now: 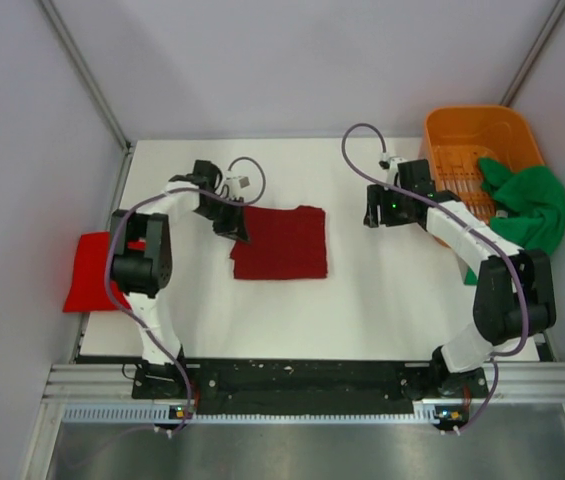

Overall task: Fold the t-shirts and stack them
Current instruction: Put the neatly folded tshirt into the corner of the board with the left arm

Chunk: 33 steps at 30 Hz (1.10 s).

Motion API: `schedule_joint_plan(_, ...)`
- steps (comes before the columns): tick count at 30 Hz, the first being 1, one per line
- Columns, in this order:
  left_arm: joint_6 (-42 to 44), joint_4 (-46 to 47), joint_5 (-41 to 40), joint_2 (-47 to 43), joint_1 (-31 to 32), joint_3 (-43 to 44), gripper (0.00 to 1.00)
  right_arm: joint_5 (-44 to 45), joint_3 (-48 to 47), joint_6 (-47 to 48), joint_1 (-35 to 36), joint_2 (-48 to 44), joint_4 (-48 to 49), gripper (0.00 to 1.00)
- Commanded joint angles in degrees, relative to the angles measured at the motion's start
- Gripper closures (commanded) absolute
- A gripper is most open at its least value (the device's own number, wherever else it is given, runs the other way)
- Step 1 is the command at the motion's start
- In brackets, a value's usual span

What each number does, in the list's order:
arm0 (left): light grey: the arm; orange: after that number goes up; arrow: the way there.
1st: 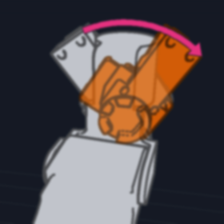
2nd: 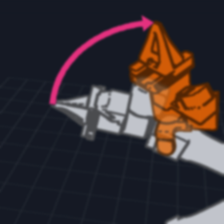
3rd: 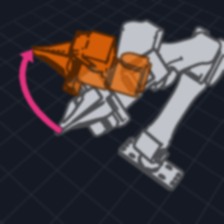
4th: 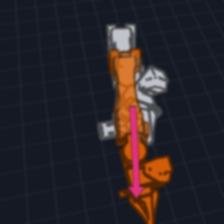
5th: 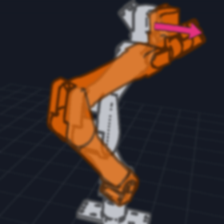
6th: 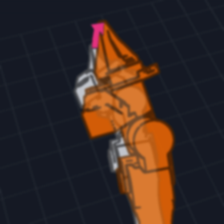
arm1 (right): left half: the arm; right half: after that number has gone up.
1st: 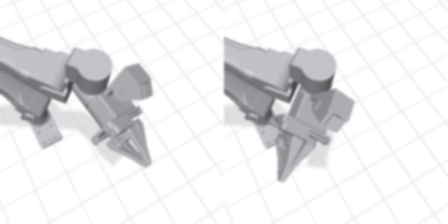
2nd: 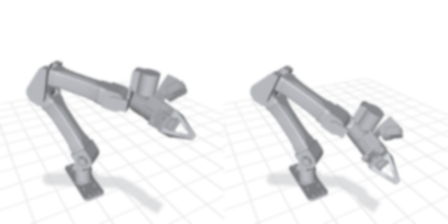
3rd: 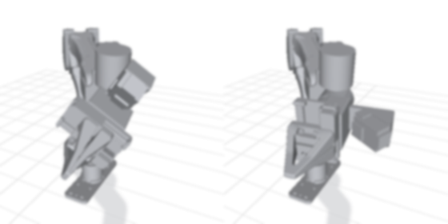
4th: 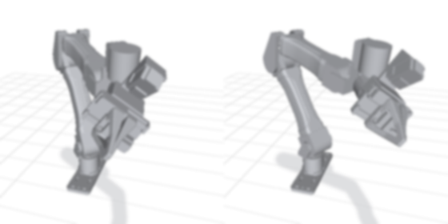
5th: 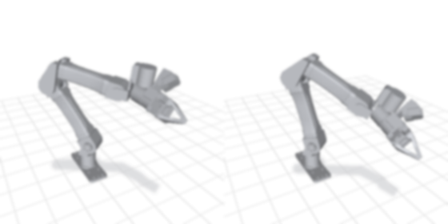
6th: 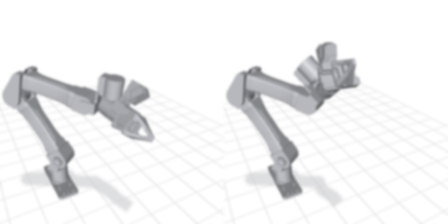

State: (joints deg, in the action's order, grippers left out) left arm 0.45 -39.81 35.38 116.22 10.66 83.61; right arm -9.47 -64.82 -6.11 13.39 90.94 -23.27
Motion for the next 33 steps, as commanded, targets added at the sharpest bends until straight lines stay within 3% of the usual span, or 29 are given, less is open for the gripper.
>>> schedule_joint_plan(1,11.7,-7.5,-3.3,-10.8,-6.1,-6.3,1.0,-0.3,0.7,0.3,0.2,-3.9,0.8,0.34)
schedule_joint_plan(3,14.9,-10.2,-5.9,-13.7,-8.2,-8.2,1.0,-0.6,0.7,0.2,0.2,-4.1,0.7,0.22)
schedule_joint_plan(6,18.7,-13.4,-10.1,-18.7,-9.9,-10.0,1.0,-0.6,0.7,0.4,0.1,-4.2,0.6,0.18)
schedule_joint_plan(8,20.5,-15.8,-12.7,-21.9,-10.2,-10.5,1.0,-0.5,0.5,0.3,0.2,-4.1,0.6,0.01)
schedule_joint_plan(17,25.2,-22.4,-26.9,-29.9,-16.2,-7.9,1.0,1.6,0.4,0.7,0.2,-3.7,0.2,0.01)
schedule_joint_plan(33,30.7,-26.0,-46.1,-37.3,-20.5,-3.2,1.0,3.8,1.4,2.6,0.2,-4.5,-0.9,0.01)
